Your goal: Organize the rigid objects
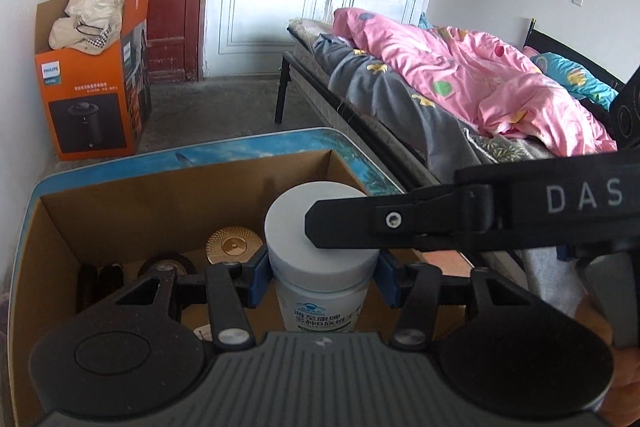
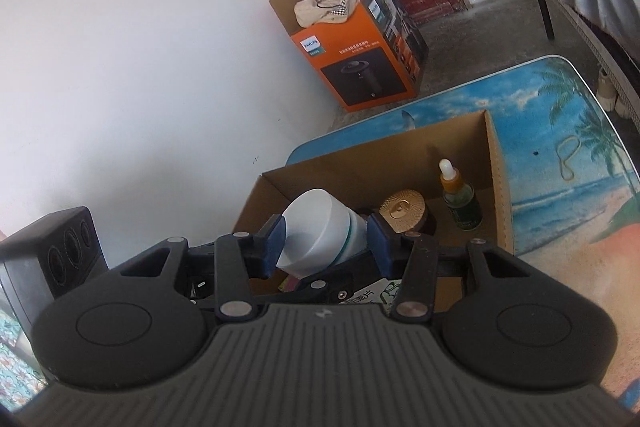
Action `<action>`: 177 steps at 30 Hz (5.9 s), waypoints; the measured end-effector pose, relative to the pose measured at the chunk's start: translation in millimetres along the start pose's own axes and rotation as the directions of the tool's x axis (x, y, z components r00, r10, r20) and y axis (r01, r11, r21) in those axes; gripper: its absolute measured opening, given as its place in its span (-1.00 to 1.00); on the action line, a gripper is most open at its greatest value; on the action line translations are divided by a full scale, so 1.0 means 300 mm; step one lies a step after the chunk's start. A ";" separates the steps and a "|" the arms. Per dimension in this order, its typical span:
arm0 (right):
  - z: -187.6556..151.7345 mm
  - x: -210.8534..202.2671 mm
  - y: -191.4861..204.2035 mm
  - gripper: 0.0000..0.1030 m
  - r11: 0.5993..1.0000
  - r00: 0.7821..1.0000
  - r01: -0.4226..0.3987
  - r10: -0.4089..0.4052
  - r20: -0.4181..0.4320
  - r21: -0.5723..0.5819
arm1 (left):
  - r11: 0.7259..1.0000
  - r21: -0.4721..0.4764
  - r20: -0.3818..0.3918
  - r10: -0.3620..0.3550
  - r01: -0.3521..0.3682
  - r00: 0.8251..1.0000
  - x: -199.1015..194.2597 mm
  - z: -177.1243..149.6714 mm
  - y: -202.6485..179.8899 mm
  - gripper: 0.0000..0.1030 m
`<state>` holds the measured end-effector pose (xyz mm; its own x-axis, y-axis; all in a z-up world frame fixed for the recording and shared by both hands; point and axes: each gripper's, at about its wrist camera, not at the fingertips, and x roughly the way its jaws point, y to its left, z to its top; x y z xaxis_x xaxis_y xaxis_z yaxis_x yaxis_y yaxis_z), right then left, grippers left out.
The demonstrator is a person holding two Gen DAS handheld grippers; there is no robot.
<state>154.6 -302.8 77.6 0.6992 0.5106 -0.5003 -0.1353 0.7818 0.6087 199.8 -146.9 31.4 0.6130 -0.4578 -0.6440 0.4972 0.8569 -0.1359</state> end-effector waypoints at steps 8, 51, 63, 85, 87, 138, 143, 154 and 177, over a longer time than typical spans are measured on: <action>-0.033 0.128 -0.105 -0.12 0.999 0.998 0.025 -0.023 -0.064 0.027 | 0.999 -0.040 -0.098 -0.003 -0.001 0.995 0.129 -0.035 0.031 0.05; -0.079 -0.174 0.237 0.47 0.935 0.966 0.190 -0.124 0.227 -0.298 | 0.992 -0.117 0.081 0.054 -0.044 0.995 -0.303 -0.140 0.153 0.60; -0.011 0.097 0.299 0.11 0.965 0.996 0.050 -0.068 -0.060 -0.258 | 0.985 -0.140 0.125 0.114 -0.096 0.986 -0.395 -0.185 0.243 0.60; -0.058 0.758 0.334 -0.08 0.769 0.642 0.162 -0.558 -0.526 -0.618 | 0.924 -0.294 0.157 0.299 -0.245 0.941 -0.591 -0.295 0.497 0.90; -0.072 0.777 0.325 -0.35 0.767 0.623 0.149 -0.563 -0.543 -0.624 | 0.922 -0.304 0.158 0.299 -0.241 0.941 -0.599 -0.307 0.504 0.90; 0.069 0.337 0.693 0.09 0.706 0.840 0.022 -0.397 -0.370 -0.708 | 0.933 -0.282 0.187 0.284 -0.226 0.940 -0.658 -0.299 0.430 0.90; 0.041 -0.081 0.727 0.69 0.761 0.964 0.106 -0.236 -0.121 -0.640 | 0.942 -0.268 0.195 0.258 -0.202 0.946 -0.674 -0.266 0.387 1.00; -0.352 -0.506 0.484 0.98 0.873 0.919 0.372 -0.298 0.258 -0.316 | 0.880 -0.224 0.148 0.456 -0.419 0.878 -0.614 -0.197 0.205 1.00; -0.349 -0.053 0.275 0.98 0.854 0.883 0.469 -0.445 0.153 -0.224 | 0.887 -0.120 -0.024 0.446 -0.446 0.895 -0.383 -0.182 0.097 0.99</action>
<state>59.0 -208.9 71.3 0.7845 0.0484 -0.6182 0.0555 0.9875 0.1477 110.1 -56.4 60.3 0.7556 -0.0213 -0.6546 0.0940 0.9927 0.0762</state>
